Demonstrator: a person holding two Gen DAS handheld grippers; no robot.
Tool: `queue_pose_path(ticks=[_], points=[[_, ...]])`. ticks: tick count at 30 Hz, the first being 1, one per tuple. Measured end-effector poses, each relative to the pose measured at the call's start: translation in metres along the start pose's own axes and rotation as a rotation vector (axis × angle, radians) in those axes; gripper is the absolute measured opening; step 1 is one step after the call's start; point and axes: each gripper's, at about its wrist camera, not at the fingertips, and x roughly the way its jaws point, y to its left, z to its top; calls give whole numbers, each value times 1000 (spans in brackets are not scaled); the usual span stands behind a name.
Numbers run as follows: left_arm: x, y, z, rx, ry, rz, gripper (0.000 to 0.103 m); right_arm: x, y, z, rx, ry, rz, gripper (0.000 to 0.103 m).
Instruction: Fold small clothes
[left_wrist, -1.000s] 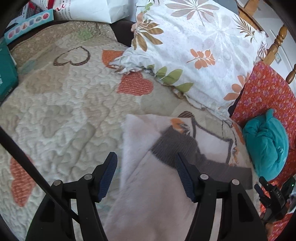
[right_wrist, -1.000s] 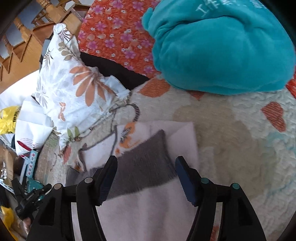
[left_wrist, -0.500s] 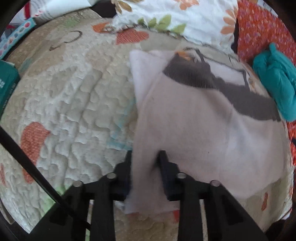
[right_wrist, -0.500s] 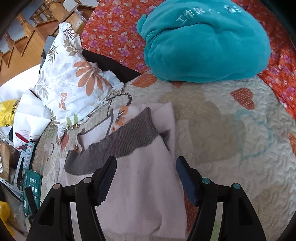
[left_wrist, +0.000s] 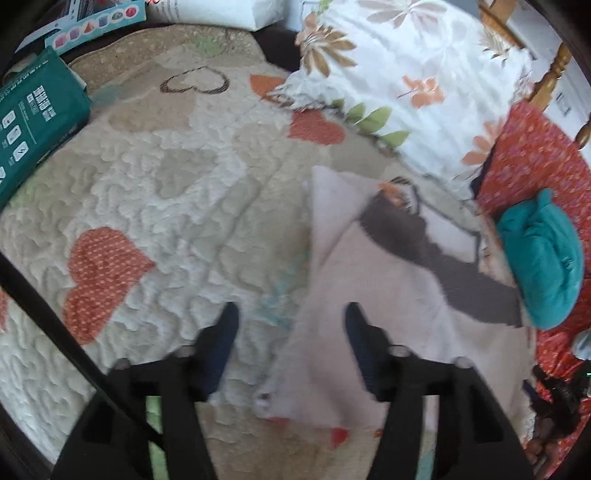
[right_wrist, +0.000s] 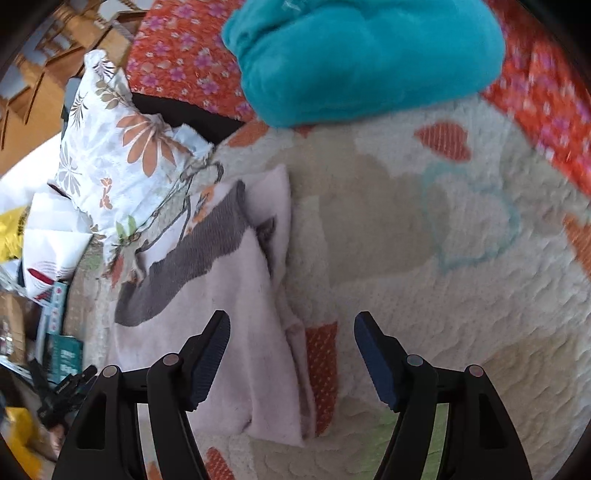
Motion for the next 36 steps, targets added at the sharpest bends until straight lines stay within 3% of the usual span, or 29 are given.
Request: queue_pose_path(ticks=[3,5,9,11,14,16,17,18,20,21,25,28,32,35,36], points=[[11,-15,1,40,20,-26,65,10,-3,-4,34,43,63,75],[21,-18,-1,47,42,-46,72,17,-3,-6,35,62,62,76],[49,-19,-2,21,115,-98,72,35,-3,-12,45,101,76,78],[56,-25,-2,38,97,-108,82,37,0,-13,36,79,94,80],[62,-38,-3,75,108,-142,83,49,7,-14,29,83,179,79],[64,-51,-9,116,122,-143,75,53,16,-16,-5,57,162,78],[64,-56,-11,141,129,-114,46,56,21,-18,-29,48,143,66],[65,-63,-12,179,152,-65,19,59,27,-19,-47,50,107,41],[59,-65,-9,177,175,-68,15,63,28,-20,-32,85,134,22],[54,-63,-7,164,178,-62,14,61,29,-21,-19,96,138,20],[32,-44,-5,74,202,-109,13,43,30,-30,7,130,165,19],[17,-37,-16,82,232,-105,13,27,28,-39,21,161,186,19],[2,-31,-40,131,265,-45,15,14,25,-60,12,204,164,21],[-1,-21,-50,160,251,41,17,12,15,-82,-7,241,65,30],[-3,-16,-51,146,249,54,19,9,11,-85,16,230,76,32]])
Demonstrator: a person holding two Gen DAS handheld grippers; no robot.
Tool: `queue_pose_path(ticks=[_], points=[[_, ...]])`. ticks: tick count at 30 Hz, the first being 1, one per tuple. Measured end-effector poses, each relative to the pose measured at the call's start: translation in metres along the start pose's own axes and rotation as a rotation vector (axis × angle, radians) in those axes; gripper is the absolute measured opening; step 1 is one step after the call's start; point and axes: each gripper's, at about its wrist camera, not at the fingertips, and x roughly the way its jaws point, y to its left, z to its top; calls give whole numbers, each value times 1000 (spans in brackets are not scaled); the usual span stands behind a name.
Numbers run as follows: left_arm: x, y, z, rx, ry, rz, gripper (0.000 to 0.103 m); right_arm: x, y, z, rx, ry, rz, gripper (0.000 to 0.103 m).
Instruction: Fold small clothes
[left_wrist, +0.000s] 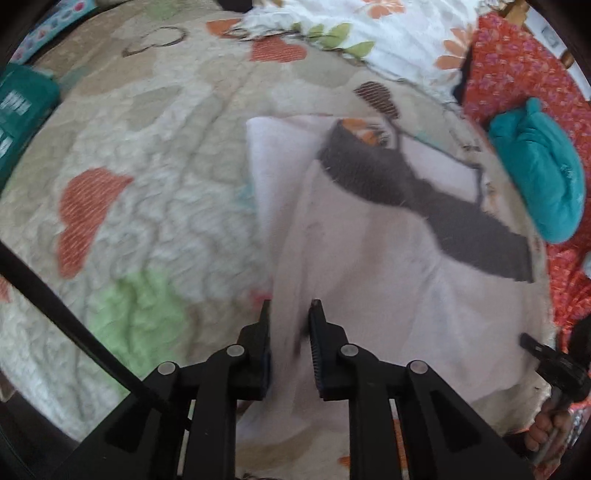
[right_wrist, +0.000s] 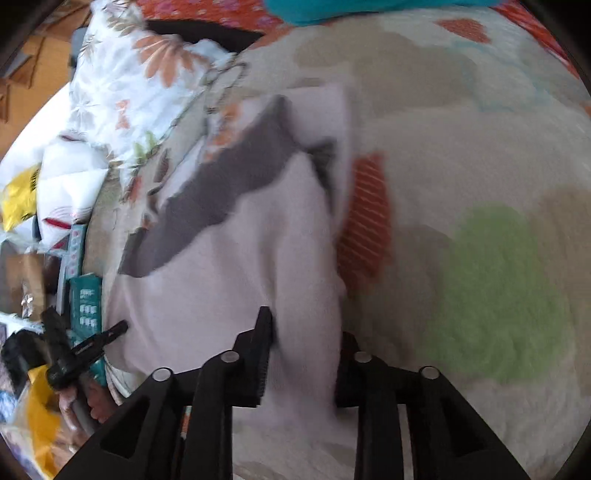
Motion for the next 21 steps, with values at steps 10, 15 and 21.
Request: queue_pose_path(ticks=[10,15,21], points=[[-58,36,-15,-94,-246,59,24,-70,12,-10,-53,-348,-92,40],[-46,18,10,-30,-296,18,47,-46,48,-13,-195,-324,-122,42],[-2,-8,55,19,-240,-13,47,-13,72,-20,-347,-305,-204,42]])
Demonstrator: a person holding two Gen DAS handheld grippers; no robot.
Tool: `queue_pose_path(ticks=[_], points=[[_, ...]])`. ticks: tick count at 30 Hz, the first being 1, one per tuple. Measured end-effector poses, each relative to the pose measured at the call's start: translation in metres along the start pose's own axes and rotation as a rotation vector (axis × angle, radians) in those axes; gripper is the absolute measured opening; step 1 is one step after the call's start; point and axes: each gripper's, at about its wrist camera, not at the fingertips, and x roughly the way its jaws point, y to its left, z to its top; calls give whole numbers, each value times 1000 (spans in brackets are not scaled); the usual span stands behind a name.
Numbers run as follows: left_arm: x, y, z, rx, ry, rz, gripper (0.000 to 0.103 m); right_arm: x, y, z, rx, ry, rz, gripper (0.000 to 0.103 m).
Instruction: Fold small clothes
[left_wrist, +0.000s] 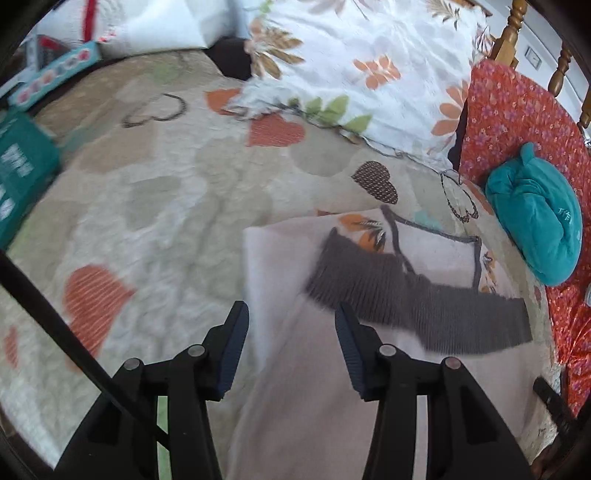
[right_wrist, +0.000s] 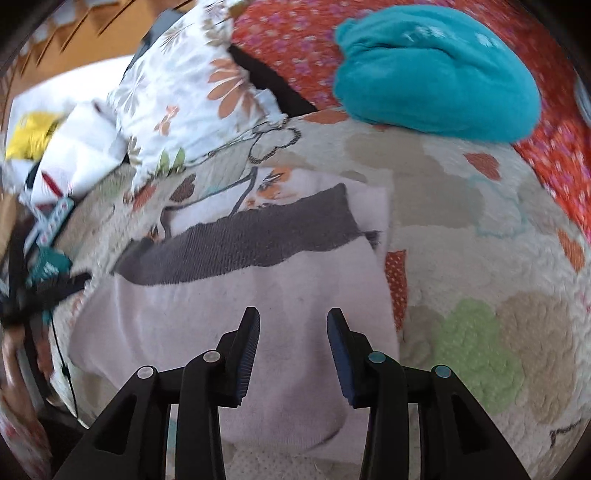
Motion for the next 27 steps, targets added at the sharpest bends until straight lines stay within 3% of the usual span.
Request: queue_pose_path(ticks=[4,6,7,14,17,21,24,27], points=[[33,-13,4,-6,72,12,46,4,1,-2,-42,-20,-34,46],[46,-24,3,43,118,94,13,6,0,-2,-55,-31,-48,46],[46,-27,3,59,110,130,5,7,2,0,-62,-38,-56,46],[42,-6,9,-14,90,214,0,16,26,31,-184,-53,-81,46],[46,5,7,-38,107,214,0,41,29,48,-177,-8,-38,46],[38,13,3,-63,99,190,1,91,19,52,-171,83,-81,46],[30,17,2,-65,82,182,5,91,14,55,-159,42,-95,46],[14,22,1,-79,36,164,34,82,18,60,-195,-18,-191,53]])
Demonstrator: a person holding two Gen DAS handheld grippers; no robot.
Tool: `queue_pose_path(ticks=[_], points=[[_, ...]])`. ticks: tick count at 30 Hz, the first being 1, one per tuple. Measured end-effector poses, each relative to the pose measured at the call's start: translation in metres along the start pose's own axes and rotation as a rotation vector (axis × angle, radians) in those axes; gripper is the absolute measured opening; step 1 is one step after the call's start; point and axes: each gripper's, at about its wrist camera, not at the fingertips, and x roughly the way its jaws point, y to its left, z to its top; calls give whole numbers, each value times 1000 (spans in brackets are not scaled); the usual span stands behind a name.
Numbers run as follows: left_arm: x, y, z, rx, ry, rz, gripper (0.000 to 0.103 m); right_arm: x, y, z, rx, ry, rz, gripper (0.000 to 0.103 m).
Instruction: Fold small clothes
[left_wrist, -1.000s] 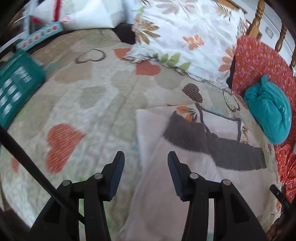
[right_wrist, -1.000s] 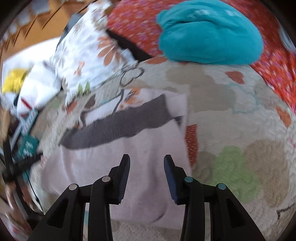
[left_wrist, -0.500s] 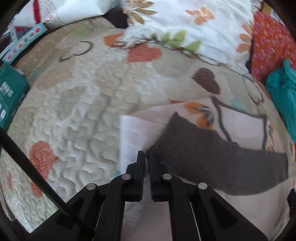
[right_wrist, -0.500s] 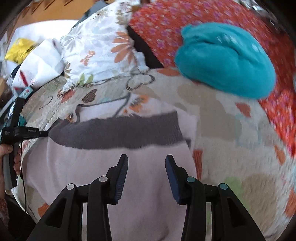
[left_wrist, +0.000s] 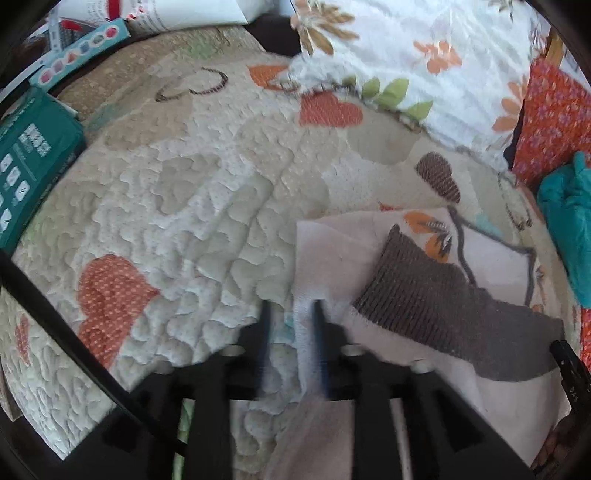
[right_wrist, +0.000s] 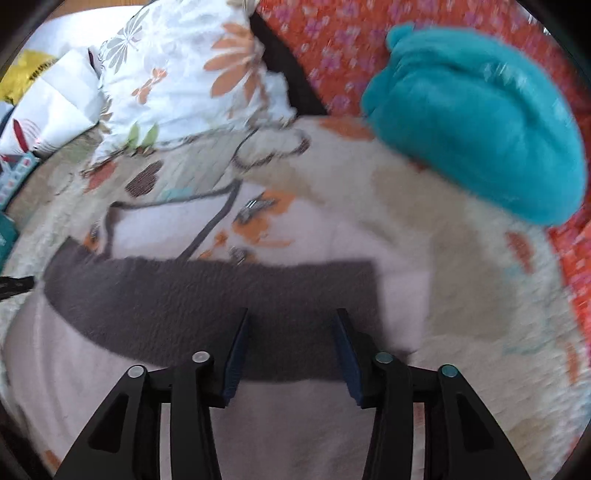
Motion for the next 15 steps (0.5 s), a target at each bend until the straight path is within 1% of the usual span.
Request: queue_pose_path(ticks=[2,3,4,5,7,8,9,10,11,12,15], points=[[-10,5,0,-9,-36,6,40,-8,-4,1,9,-29,-11,54],[-16,7,0,-11,-57,15,45,-11,-6,1,20,-35,-6,55],[-20,9,1,-13,-73,22,48,-14,-9,1,31,-43,-2,55],[-25,10,0,-19,-96,33,54,-17,-10,0,35,-49,-1,56],[-35,12,-2,-29,-142,43,60,-24,-9,-2,34,-60,-9,56],[-42,11,-3,-28,-175,50,60,-28,-7,-4,30,-65,-9,57],[-48,10,-5,-24,-205,62,63,-32,-4,-6,19,-68,-5,59],[-55,9,-6,-17,-242,79,66,-35,-1,-8,7,-67,-1,61],[-63,6,-8,-6,-291,102,74,-38,4,-12,-11,-58,6,66],[-71,3,-11,5,-339,126,82,-38,8,-14,-22,-47,12,68],[-89,-4,-21,37,-433,162,91,-39,24,-30,-59,6,49,68]])
